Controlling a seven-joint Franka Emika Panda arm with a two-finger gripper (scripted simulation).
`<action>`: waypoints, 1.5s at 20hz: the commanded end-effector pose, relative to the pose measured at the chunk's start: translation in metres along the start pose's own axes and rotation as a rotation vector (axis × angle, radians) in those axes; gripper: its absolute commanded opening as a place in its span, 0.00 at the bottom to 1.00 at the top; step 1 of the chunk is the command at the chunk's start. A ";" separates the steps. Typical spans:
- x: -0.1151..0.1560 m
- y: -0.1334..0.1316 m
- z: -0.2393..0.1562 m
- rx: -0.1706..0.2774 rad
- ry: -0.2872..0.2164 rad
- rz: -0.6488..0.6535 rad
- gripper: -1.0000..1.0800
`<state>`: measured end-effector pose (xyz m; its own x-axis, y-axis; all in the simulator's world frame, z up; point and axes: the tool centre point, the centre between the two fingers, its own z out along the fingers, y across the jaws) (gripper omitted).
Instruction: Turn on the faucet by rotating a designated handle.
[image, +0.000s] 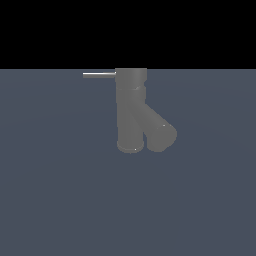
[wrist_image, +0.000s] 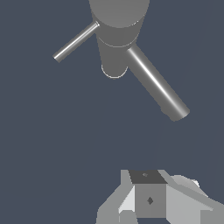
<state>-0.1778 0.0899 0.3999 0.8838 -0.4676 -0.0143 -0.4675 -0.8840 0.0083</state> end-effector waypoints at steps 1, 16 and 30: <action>0.006 -0.013 0.008 0.002 0.000 0.054 0.00; 0.059 -0.075 0.055 0.012 0.000 0.363 0.00; 0.124 -0.115 0.096 0.015 0.005 0.646 0.00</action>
<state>-0.0251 0.1338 0.3057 0.4533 -0.8913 -0.0078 -0.8914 -0.4533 0.0002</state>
